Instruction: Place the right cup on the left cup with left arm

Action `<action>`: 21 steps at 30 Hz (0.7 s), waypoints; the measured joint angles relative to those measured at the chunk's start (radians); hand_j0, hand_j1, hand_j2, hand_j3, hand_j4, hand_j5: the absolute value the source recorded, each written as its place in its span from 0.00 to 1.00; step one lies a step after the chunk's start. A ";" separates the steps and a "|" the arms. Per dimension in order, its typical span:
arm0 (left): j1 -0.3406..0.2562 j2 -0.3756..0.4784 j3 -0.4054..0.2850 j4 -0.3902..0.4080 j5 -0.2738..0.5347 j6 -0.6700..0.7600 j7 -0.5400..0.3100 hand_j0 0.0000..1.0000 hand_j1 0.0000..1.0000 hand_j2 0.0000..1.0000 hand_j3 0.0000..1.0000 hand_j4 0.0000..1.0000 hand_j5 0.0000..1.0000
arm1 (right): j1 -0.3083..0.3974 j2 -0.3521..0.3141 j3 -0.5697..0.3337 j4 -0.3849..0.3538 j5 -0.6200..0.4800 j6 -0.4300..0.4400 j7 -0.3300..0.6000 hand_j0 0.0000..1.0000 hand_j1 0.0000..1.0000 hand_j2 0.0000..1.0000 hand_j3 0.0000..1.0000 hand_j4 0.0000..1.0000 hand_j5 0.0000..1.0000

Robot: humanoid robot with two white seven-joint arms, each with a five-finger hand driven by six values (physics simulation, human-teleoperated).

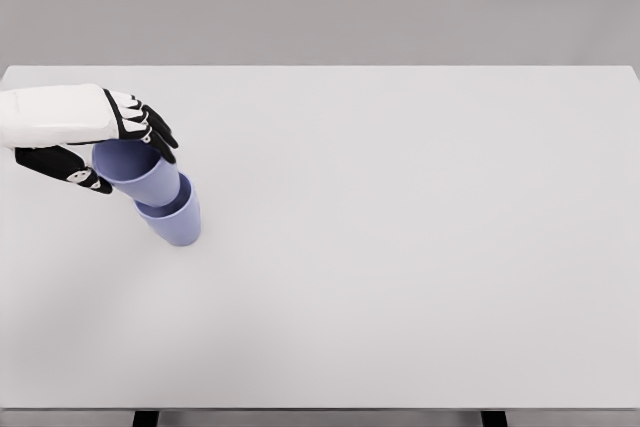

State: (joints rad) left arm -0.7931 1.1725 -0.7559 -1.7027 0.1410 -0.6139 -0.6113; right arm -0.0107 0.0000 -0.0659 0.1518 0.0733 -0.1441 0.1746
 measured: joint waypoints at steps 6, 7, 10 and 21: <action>0.000 0.000 0.000 0.000 -0.001 0.000 0.000 0.88 0.88 0.88 0.88 0.88 0.88 | 0.000 0.000 0.000 0.000 0.000 0.000 0.000 1.00 1.00 1.00 1.00 1.00 1.00; 0.000 0.000 0.000 0.000 -0.001 0.000 0.000 0.89 0.89 0.89 0.89 0.89 0.89 | 0.000 0.000 0.000 0.000 0.000 0.000 0.000 1.00 1.00 1.00 1.00 1.00 1.00; 0.000 0.000 0.000 0.000 -0.001 0.000 0.000 0.90 0.90 0.90 0.90 0.90 0.90 | 0.000 0.000 0.000 0.000 0.000 0.000 0.000 1.00 1.00 1.00 1.00 1.00 1.00; 0.000 0.013 0.019 -0.016 0.053 0.000 0.000 1.00 1.00 1.00 1.00 1.00 1.00 | 0.000 0.000 0.000 0.000 0.000 0.000 0.000 1.00 1.00 1.00 1.00 1.00 1.00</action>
State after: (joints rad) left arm -0.7931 1.1854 -0.7370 -1.7190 0.1944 -0.6137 -0.6113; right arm -0.0107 0.0000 -0.0659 0.1517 0.0733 -0.1441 0.1746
